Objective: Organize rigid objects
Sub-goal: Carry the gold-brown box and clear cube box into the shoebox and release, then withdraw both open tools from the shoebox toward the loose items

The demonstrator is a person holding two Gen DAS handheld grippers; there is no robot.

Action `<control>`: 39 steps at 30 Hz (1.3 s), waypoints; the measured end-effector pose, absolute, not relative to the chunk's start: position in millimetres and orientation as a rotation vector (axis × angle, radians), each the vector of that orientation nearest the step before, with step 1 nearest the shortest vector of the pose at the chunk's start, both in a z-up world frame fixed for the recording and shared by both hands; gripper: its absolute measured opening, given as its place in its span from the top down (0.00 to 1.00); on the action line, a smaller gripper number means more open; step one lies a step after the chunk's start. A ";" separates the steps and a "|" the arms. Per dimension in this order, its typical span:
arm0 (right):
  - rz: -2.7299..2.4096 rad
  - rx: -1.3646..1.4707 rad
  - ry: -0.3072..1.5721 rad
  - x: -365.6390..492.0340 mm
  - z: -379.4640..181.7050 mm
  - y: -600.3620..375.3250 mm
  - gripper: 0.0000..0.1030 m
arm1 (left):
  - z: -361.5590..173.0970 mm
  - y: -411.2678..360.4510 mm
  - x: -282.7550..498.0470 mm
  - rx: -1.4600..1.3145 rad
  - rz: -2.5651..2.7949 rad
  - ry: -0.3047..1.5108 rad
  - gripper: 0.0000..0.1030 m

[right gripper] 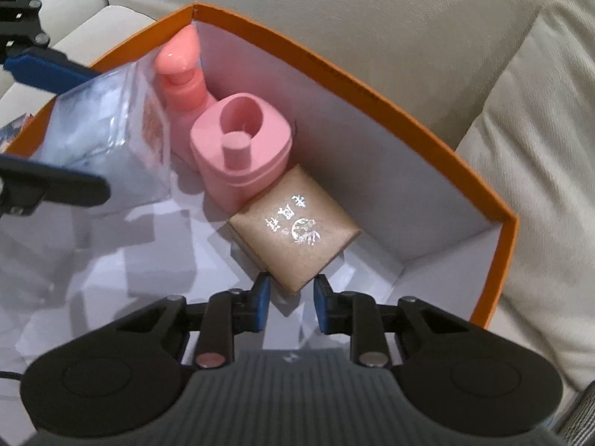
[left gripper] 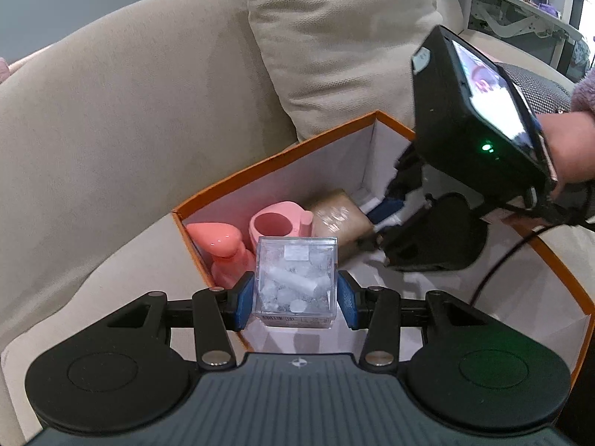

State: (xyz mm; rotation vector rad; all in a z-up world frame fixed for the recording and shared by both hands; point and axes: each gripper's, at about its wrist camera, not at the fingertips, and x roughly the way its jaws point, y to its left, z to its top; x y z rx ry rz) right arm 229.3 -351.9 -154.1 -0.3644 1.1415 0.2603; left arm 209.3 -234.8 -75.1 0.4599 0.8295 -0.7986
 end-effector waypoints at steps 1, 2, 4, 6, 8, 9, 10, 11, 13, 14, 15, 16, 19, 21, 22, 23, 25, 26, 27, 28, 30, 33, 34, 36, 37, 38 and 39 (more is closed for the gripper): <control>0.259 -0.390 1.131 230.9 -154.3 -351.1 0.80 | -75.6 -235.8 209.5 0.453 -0.800 0.837 0.49; 0.254 -0.399 1.129 234.4 -155.6 -352.2 0.80 | -76.0 -236.9 209.5 0.446 -0.801 0.844 0.49; 0.238 -0.390 1.131 237.2 -156.7 -353.1 0.81 | -77.4 -239.3 209.9 0.432 -0.802 0.858 0.49; 0.233 -0.387 1.126 235.7 -155.2 -351.8 0.81 | -79.4 -241.5 210.4 0.417 -0.805 0.877 0.49; 0.234 -0.372 1.127 230.0 -148.8 -353.6 0.81 | -82.5 -243.4 208.5 0.415 -0.812 0.892 0.49; 0.241 -0.362 1.127 226.6 -143.8 -354.2 0.81 | -84.5 -245.5 207.5 0.422 -0.819 0.896 0.49; 0.249 -0.356 1.125 223.4 -138.5 -354.0 0.81 | -86.8 -248.5 205.6 0.436 -0.830 0.900 0.49; 0.258 -0.351 1.123 218.5 -134.0 -353.7 0.81 | -88.7 -250.1 203.7 0.448 -0.841 0.903 0.49; 0.280 -0.344 1.124 205.2 -125.7 -352.5 0.80 | -93.1 -256.5 199.0 0.485 -0.870 0.907 0.49; 0.288 -0.339 1.127 197.8 -121.7 -351.2 0.80 | -96.1 -260.6 196.9 0.508 -0.884 0.910 0.49; 0.299 -0.333 1.126 189.6 -118.5 -353.8 0.80 | -99.3 -265.3 195.1 0.531 -0.896 0.916 0.49; 0.315 -0.325 1.124 183.4 -116.2 -354.6 0.80 | -102.4 -270.3 193.7 0.558 -0.909 0.921 0.49; 0.343 -0.314 1.119 171.1 -117.6 -359.2 0.80 | -114.1 -285.0 187.4 0.641 -0.947 0.929 0.49; 0.362 -0.315 1.114 159.6 -119.0 -358.7 0.80 | -122.6 -292.5 184.5 0.682 -0.961 0.935 0.49; 0.367 -0.314 1.113 154.7 -120.4 -357.5 0.80 | -125.6 -295.1 183.5 0.695 -0.960 0.938 0.49; 0.371 -0.311 1.115 153.0 -121.7 -356.9 0.80 | -128.6 -295.6 183.6 0.705 -0.958 0.943 0.49; 0.372 -0.308 1.113 150.3 -123.0 -355.9 0.80 | -133.7 -298.0 182.4 0.720 -0.946 0.958 0.48; 0.373 -0.304 1.114 150.3 -124.8 -356.1 0.80 | -135.7 -297.5 183.3 0.716 -0.941 0.968 0.47; 0.374 -0.299 1.114 150.2 -125.9 -356.1 0.80 | -137.4 -296.5 184.3 0.704 -0.936 0.982 0.46; 0.373 -0.294 1.114 150.4 -127.1 -356.1 0.79 | -138.6 -295.3 185.5 0.691 -0.934 0.993 0.46; 0.372 -0.286 1.113 150.7 -128.0 -356.3 0.78 | -137.2 -290.0 187.5 0.673 -0.935 0.998 0.33; 0.365 -0.265 1.113 154.5 -129.4 -358.0 0.77 | -124.2 -280.4 182.3 0.670 -0.956 0.960 0.28; 0.363 -0.247 1.116 154.9 -129.0 -358.8 0.76 | -119.5 -275.7 181.2 0.671 -0.958 0.952 0.28; 0.364 -0.210 1.121 155.9 -127.7 -360.5 0.69 | -107.2 -262.6 180.2 0.647 -0.956 0.939 0.28; 0.364 -0.189 1.122 156.3 -126.6 -360.6 0.66 | -100.4 -255.5 180.3 0.628 -0.951 0.931 0.28; 0.366 -0.170 1.121 155.9 -126.8 -359.7 0.65 | -92.8 -247.2 180.2 0.603 -0.946 0.921 0.28; 0.374 -0.146 1.119 155.2 -125.8 -358.3 0.65 | -84.3 -237.4 180.3 0.567 -0.942 0.910 0.28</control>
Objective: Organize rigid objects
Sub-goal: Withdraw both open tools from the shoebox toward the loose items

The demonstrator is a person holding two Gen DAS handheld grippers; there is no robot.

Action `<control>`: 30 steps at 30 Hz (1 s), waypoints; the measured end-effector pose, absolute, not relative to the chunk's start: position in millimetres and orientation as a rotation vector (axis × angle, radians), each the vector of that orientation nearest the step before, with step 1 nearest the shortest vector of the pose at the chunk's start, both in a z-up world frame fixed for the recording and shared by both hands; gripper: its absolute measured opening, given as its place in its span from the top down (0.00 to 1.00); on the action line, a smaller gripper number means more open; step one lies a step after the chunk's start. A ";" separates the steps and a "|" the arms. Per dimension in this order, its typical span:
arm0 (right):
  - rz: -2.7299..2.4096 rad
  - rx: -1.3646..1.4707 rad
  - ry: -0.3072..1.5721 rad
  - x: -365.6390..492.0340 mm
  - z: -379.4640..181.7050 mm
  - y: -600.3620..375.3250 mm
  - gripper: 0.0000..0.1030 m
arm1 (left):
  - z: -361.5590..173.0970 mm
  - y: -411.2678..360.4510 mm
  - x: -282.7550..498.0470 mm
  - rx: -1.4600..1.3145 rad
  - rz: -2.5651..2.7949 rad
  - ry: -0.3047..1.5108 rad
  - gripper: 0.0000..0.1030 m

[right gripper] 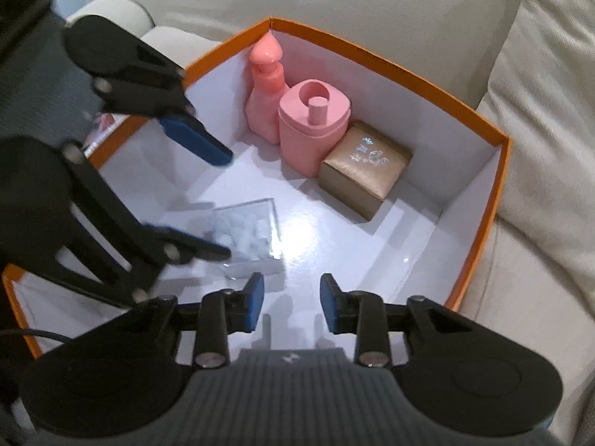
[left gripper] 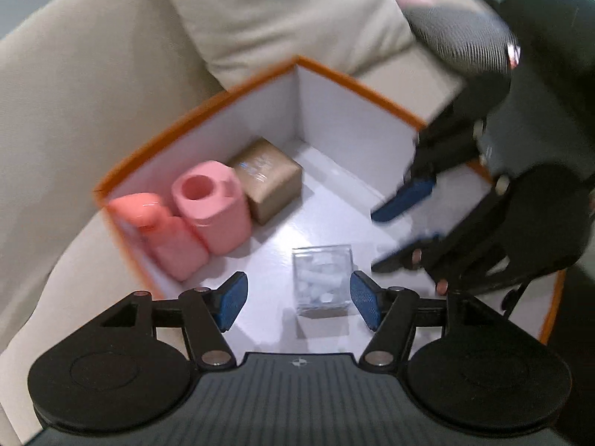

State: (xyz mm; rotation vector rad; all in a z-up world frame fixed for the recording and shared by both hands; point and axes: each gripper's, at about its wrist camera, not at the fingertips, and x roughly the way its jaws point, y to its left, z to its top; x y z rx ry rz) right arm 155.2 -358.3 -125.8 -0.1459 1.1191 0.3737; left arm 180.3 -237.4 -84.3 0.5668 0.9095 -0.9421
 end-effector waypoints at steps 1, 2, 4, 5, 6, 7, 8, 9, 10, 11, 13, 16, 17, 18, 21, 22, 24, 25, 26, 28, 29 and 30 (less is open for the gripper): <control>0.379 -0.128 1.115 152.6 -124.1 -354.3 0.61 | -78.3 -231.5 182.8 0.537 -0.937 0.899 0.28; 0.383 -0.117 1.109 152.2 -124.2 -351.5 0.56 | -70.6 -222.6 182.9 0.505 -0.929 0.887 0.28; 0.390 -0.118 1.089 149.7 -122.2 -339.8 0.51 | -55.9 -205.4 180.6 0.448 -0.905 0.861 0.28; 0.387 -0.125 1.079 148.8 -122.2 -334.1 0.50 | -49.6 -198.2 178.9 0.425 -0.883 0.849 0.28; 0.374 -0.135 1.071 149.8 -123.4 -329.6 0.49 | -46.5 -192.2 179.8 0.402 -0.862 0.843 0.28; 0.355 -0.148 1.067 151.4 -124.7 -325.0 0.47 | -44.0 -183.5 179.6 0.372 -0.840 0.842 0.28; 0.336 -0.158 1.065 153.7 -127.8 -321.1 0.46 | -43.1 -176.6 181.4 0.347 -0.824 0.844 0.28; 0.324 -0.163 1.068 155.5 -130.4 -318.1 0.47 | -44.1 -170.7 182.8 0.320 -0.808 0.848 0.28; 0.314 -0.168 1.073 156.7 -132.5 -315.4 0.46 | -45.2 -163.9 183.1 0.298 -0.796 0.853 0.29; 0.302 -0.171 1.084 157.8 -135.7 -312.9 0.47 | -46.5 -157.9 182.8 0.280 -0.785 0.857 0.29; 0.275 -0.169 1.083 156.8 -138.9 -310.6 0.47 | -50.6 -147.2 182.3 0.248 -0.764 0.869 0.29; 0.193 -0.122 1.097 155.3 -138.8 -314.0 0.52 | -57.6 -135.7 181.1 0.216 -0.740 0.883 0.31; 0.164 -0.093 1.104 155.1 -138.9 -316.0 0.52 | -60.3 -132.8 181.9 0.202 -0.735 0.889 0.31; 0.127 -0.068 1.107 154.1 -138.4 -317.8 0.52 | -62.6 -130.4 183.2 0.189 -0.727 0.896 0.31; -0.015 -0.023 1.114 150.8 -137.0 -322.1 0.52 | -67.9 -122.1 185.2 0.151 -0.689 0.908 0.32; -0.061 -0.004 1.111 150.0 -137.5 -324.8 0.53 | -68.6 -118.3 185.4 0.135 -0.678 0.910 0.32; -0.154 0.009 1.092 148.0 -136.8 -328.2 0.55 | -71.3 -112.5 186.3 0.103 -0.668 0.918 0.32; -0.197 0.003 1.078 148.2 -136.9 -328.6 0.67 | -72.5 -109.4 186.7 0.088 -0.663 0.922 0.32; -0.242 -0.003 1.069 149.6 -137.6 -329.2 0.78 | -73.3 -107.8 186.7 0.080 -0.656 0.923 0.32; -0.296 0.010 1.050 154.0 -139.4 -332.9 0.76 | -74.7 -101.3 185.5 0.068 -0.642 0.924 0.32; -0.312 0.009 1.045 156.4 -140.9 -334.6 0.76 | -75.4 -98.8 184.7 0.064 -0.637 0.924 0.32; -0.331 0.008 1.041 158.0 -141.8 -336.1 0.76 | -76.0 -95.5 184.2 0.057 -0.631 0.925 0.32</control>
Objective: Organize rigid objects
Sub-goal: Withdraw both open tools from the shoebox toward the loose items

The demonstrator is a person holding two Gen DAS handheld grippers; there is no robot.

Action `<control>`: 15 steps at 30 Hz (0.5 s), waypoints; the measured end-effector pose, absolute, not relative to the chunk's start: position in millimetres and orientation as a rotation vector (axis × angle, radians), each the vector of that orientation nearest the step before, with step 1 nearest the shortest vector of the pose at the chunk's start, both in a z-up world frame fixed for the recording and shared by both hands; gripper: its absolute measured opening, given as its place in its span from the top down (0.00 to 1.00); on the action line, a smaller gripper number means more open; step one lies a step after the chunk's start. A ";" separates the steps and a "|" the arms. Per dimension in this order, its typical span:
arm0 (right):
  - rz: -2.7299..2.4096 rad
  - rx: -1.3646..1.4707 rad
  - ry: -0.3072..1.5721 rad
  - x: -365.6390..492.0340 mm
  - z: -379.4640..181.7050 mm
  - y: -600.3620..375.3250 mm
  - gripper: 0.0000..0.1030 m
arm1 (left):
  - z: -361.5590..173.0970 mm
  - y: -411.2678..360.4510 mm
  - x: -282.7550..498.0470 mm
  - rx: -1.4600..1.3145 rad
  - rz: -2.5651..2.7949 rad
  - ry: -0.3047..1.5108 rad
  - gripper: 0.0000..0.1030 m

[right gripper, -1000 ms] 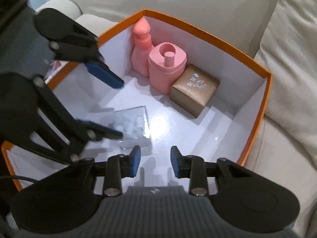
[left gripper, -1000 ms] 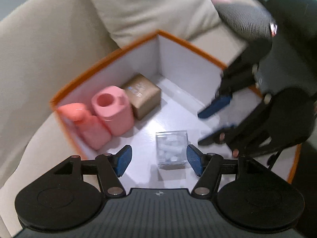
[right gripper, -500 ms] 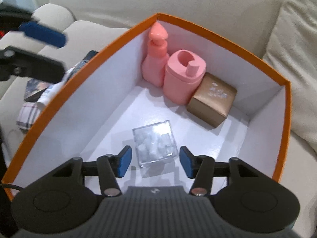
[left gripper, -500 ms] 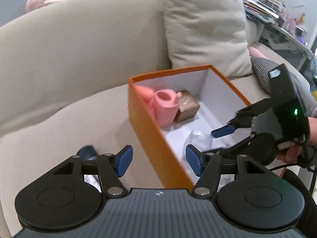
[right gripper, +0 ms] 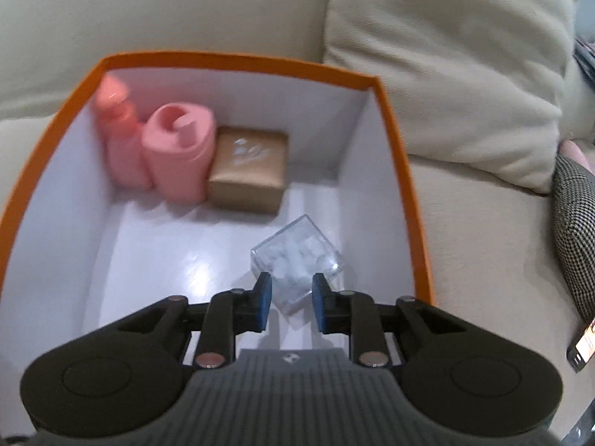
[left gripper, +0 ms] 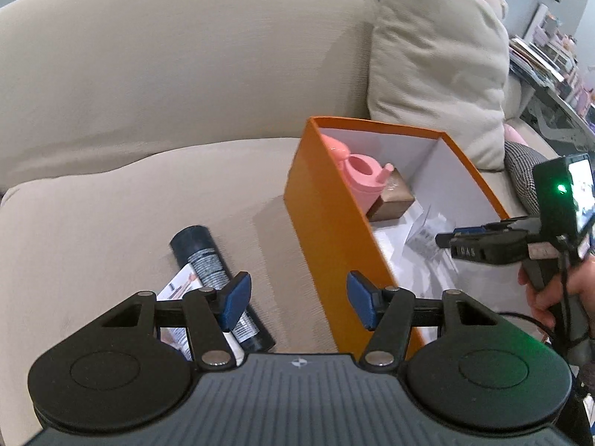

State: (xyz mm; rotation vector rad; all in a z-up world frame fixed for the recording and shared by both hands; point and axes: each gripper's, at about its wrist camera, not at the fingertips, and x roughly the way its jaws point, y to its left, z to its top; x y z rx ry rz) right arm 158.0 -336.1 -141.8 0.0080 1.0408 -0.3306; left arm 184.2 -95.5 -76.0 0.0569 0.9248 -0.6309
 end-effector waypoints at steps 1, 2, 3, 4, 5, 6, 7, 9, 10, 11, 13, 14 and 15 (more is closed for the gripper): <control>-0.344 0.011 1.036 159.9 -142.3 -337.4 0.77 | -76.5 -91.5 183.8 0.048 -0.625 0.927 0.32; -0.348 0.014 1.028 162.6 -142.9 -338.9 0.78 | -77.1 -87.8 183.5 0.039 -0.619 0.930 0.32; -0.341 0.016 1.028 165.5 -144.6 -340.3 0.80 | -78.6 -84.0 183.6 0.031 -0.611 0.934 0.32; -0.340 0.014 1.035 168.7 -146.4 -341.9 0.83 | -80.2 -80.5 183.9 0.025 -0.604 0.938 0.32; -0.347 0.015 1.039 170.3 -147.5 -343.4 0.84 | -81.8 -78.0 184.1 0.020 -0.597 0.943 0.32; -0.354 0.013 1.041 172.4 -148.9 -344.8 0.85 | -83.7 -75.4 184.2 0.015 -0.592 0.948 0.32; -0.359 0.009 1.049 174.5 -150.7 -345.2 0.89 | -85.7 -72.9 184.5 0.007 -0.586 0.954 0.32; -0.364 -0.003 1.069 179.2 -154.9 -345.1 0.93 | -88.8 -68.9 185.0 -0.007 -0.581 0.963 0.32; -0.364 -0.009 1.074 179.8 -155.3 -344.6 0.93 | -89.9 -66.9 184.7 -0.013 -0.579 0.966 0.32; -0.369 -0.022 1.077 180.1 -154.9 -343.6 0.94 | -90.2 -65.6 184.7 -0.015 -0.579 0.967 0.32; -0.383 -0.042 1.076 180.7 -154.4 -344.2 0.95 | -90.3 -63.7 184.5 -0.019 -0.579 0.968 0.32; -0.401 -0.047 1.075 180.7 -154.1 -345.1 0.99 | -90.2 -63.0 184.4 -0.021 -0.578 0.969 0.32; -0.414 -0.051 1.075 179.8 -153.5 -344.9 1.00 | -89.7 -62.6 184.5 -0.024 -0.578 0.969 0.32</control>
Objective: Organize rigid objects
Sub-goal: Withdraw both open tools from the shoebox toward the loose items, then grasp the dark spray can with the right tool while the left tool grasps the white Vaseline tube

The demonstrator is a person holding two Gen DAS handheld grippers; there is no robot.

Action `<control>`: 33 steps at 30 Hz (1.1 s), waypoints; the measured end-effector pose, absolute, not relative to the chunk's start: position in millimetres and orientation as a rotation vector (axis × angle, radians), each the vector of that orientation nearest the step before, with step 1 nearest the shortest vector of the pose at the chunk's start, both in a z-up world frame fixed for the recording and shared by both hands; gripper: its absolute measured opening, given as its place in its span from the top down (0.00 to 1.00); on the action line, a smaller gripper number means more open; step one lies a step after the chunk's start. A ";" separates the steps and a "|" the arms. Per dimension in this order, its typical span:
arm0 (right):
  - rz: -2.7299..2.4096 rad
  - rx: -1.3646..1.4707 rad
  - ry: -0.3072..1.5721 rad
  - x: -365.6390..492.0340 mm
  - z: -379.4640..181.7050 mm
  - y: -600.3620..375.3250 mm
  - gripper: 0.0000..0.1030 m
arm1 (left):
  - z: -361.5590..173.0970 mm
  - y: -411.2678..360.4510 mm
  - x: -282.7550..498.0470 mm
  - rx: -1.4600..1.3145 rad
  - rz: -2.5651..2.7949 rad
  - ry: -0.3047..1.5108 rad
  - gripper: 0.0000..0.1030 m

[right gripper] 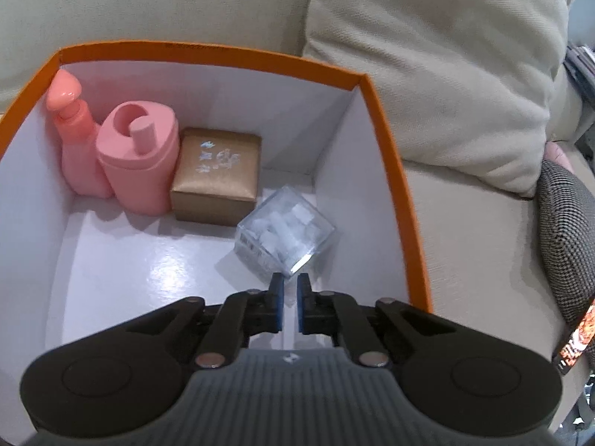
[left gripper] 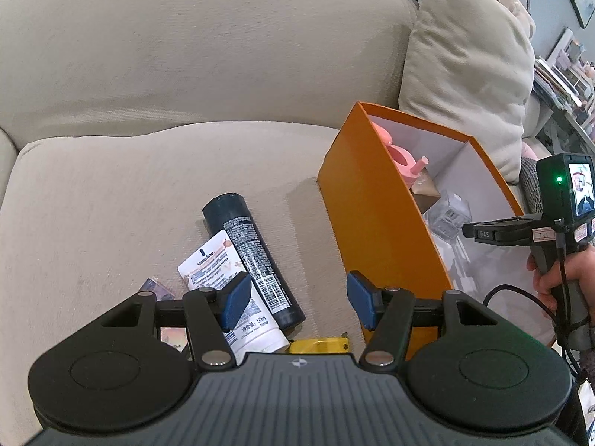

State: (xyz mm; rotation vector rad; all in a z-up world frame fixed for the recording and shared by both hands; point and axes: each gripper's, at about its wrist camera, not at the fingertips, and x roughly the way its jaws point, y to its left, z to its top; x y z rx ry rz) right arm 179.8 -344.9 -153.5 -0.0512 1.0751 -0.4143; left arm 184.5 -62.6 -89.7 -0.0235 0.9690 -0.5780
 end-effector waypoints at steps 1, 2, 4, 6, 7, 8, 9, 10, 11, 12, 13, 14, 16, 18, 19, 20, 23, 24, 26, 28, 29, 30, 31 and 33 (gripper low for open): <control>-0.422 -0.052 1.073 180.5 -153.6 -345.6 1.00 | -89.3 -61.6 184.3 -0.026 -0.578 0.968 0.32; -0.427 -0.053 1.072 180.6 -152.9 -345.0 1.00 | -89.0 -61.2 184.3 -0.029 -0.578 0.968 0.32; -0.426 -0.068 1.071 182.1 -154.3 -345.6 1.00 | -88.3 -60.4 184.0 -0.032 -0.578 0.967 0.32; -0.430 -0.110 1.073 186.0 -156.2 -342.4 1.00 | -88.3 -60.1 183.8 -0.031 -0.577 0.970 0.32; -0.430 -0.121 1.077 187.8 -156.6 -341.9 1.00 | -88.3 -60.0 183.5 -0.030 -0.577 0.971 0.32; -0.430 -0.118 1.084 189.7 -156.4 -342.2 1.00 | -88.0 -60.1 183.3 -0.030 -0.576 0.971 0.32; -0.425 -0.108 1.089 190.4 -155.1 -343.3 1.00 | -87.3 -60.3 183.8 -0.030 -0.577 0.971 0.32; -0.416 -0.091 1.089 189.1 -152.2 -343.3 0.99 | -87.4 -60.1 183.6 -0.031 -0.578 0.970 0.32; -0.403 -0.074 1.089 186.7 -147.7 -341.3 0.99 | -87.5 -60.2 183.2 -0.030 -0.577 0.972 0.32; -0.377 -0.061 1.094 185.6 -144.9 -340.2 0.99 | -87.8 -60.9 183.4 -0.029 -0.575 0.974 0.32; -0.358 -0.055 1.102 185.3 -144.1 -339.4 0.99 | -88.6 -61.5 183.5 -0.026 -0.574 0.976 0.32; -0.339 -0.050 1.115 186.1 -145.3 -339.5 0.99 | -88.9 -62.0 183.9 -0.025 -0.572 0.979 0.32; -0.333 -0.020 1.139 190.5 -149.6 -343.4 0.99 | -88.5 -62.4 183.5 -0.025 -0.571 0.980 0.33; -0.348 0.007 1.138 196.9 -154.2 -349.6 0.99 | -87.3 -61.8 182.7 -0.025 -0.571 0.980 0.33; -0.363 0.003 1.131 199.3 -154.7 -351.2 0.99 | -86.8 -60.9 182.3 -0.023 -0.569 0.979 0.33; -0.371 -0.004 1.127 202.8 -155.2 -353.3 1.00 | -86.8 -60.2 182.4 -0.022 -0.567 0.979 0.33; -0.355 -0.030 1.112 211.9 -156.1 -355.4 1.00 | -87.9 -59.0 184.2 -0.019 -0.560 0.983 0.33; -0.353 -0.050 1.106 213.7 -155.7 -354.9 1.00 | -88.7 -59.0 185.2 -0.017 -0.556 0.986 0.33; -0.348 -0.079 1.096 219.8 -155.8 -354.7 1.00 | -90.5 -60.0 186.7 -0.014 -0.550 0.993 0.33; -0.345 -0.076 1.091 226.3 -156.2 -357.4 1.00 | -91.5 -61.0 187.6 -0.009 -0.550 0.998 0.33; -0.342 -0.076 1.091 230.0 -157.0 -359.0 1.00 | -91.7 -61.2 187.8 -0.007 -0.551 0.999 0.33; -0.340 -0.079 1.089 232.9 -157.7 -359.7 1.00 | -92.0 -61.1 188.0 -0.004 -0.551 1.000 0.33; -0.336 -0.081 1.085 235.4 -157.8 -360.3 1.00 | -92.3 -61.2 188.0 0.000 -0.547 1.002 0.33; -0.328 -0.088 1.075 238.2 -157.3 -362.0 1.00 | -92.6 -60.6 188.1 0.006 -0.539 1.005 0.33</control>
